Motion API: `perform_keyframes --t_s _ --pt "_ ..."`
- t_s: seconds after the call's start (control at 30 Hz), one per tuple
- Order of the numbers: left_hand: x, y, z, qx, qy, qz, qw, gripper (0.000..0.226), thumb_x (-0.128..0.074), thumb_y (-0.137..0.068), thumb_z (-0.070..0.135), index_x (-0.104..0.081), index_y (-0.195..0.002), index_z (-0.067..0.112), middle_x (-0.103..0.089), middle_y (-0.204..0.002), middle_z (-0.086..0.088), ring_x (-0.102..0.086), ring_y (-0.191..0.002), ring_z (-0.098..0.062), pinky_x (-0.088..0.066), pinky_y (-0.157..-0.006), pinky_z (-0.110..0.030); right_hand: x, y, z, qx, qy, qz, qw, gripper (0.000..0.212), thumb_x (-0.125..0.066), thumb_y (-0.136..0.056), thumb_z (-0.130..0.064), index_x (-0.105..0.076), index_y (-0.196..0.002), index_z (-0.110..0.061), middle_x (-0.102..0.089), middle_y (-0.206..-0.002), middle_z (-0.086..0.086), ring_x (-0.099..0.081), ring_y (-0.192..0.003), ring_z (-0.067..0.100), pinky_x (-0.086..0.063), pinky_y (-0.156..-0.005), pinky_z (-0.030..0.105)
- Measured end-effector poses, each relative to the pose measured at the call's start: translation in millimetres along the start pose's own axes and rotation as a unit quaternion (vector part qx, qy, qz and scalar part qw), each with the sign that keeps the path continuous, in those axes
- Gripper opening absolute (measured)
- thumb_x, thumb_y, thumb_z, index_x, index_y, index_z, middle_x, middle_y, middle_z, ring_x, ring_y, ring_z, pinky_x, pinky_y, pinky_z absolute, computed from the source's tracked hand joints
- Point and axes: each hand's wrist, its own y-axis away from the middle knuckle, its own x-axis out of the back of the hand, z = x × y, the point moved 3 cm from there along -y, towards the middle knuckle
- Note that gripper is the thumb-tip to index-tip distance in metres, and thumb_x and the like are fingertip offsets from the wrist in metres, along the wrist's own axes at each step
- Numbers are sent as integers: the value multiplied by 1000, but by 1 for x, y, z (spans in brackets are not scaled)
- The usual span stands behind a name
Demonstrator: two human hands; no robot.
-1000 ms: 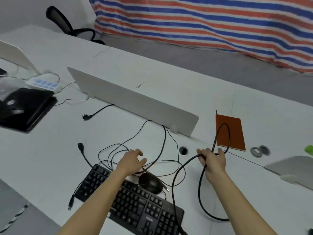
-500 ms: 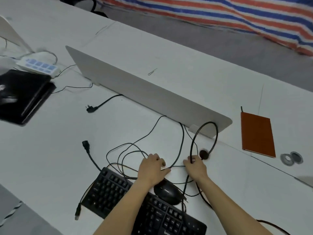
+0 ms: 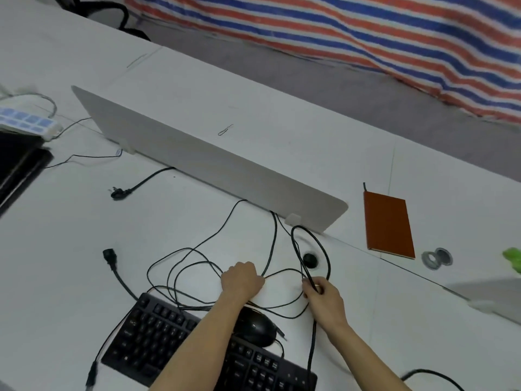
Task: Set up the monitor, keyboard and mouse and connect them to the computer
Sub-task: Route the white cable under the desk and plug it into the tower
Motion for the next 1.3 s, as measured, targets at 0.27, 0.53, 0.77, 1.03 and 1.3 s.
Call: perform_keyframes --t_s 0.27,0.53,0.77,1.03,1.3 --pt "0 -20 40 -18 -10 57 998 29 -45 -102 35 -47 -121 13 -63 -115 -5 -62 -101 -24 -38 -72 -31 19 10 2 18 -11 -4 1000 14 -61 -95 -33 -69 -88 -24 -70 -80 -5 -61 -75 12 -42 -65 21" --pt "16 89 30 -83 134 179 971 26 -49 -88 37 -44 -74 16 -53 -67 3 -50 -65 -21 -35 -57 -33 30 18 10 33 -60 -21 997 19 -60 -96 -38 -67 -90 -21 -69 -82 -3 -56 -69 14 -44 -67 26" --pt "-13 191 18 -207 124 287 927 12 -56 -74 31 -55 -74 19 -51 -69 9 -43 -70 -14 -39 -64 -33 17 51 -14 35 -36 -150 987 47 -47 -95 -63 -66 -95 -20 -72 -98 -4 -54 -69 13 -43 -67 27" --pt "-14 217 18 -79 309 160 934 31 -56 -85 27 -68 -112 35 -62 -112 16 -53 -113 -5 -42 -95 -22 43 94 -27 111 -185 -148 965 16 -58 -99 -23 -74 -98 -23 -52 -78 1 -37 -56 10 -32 -51 22" --pt "61 213 93 -87 209 349 910 86 -73 -82 32 -21 -151 31 -21 -156 -5 -24 -141 -24 -32 -115 -44 192 149 -57 288 -249 -112 918 26 -58 -99 -26 -77 -87 -13 -40 -57 -4 -32 -54 8 -19 -48 22"
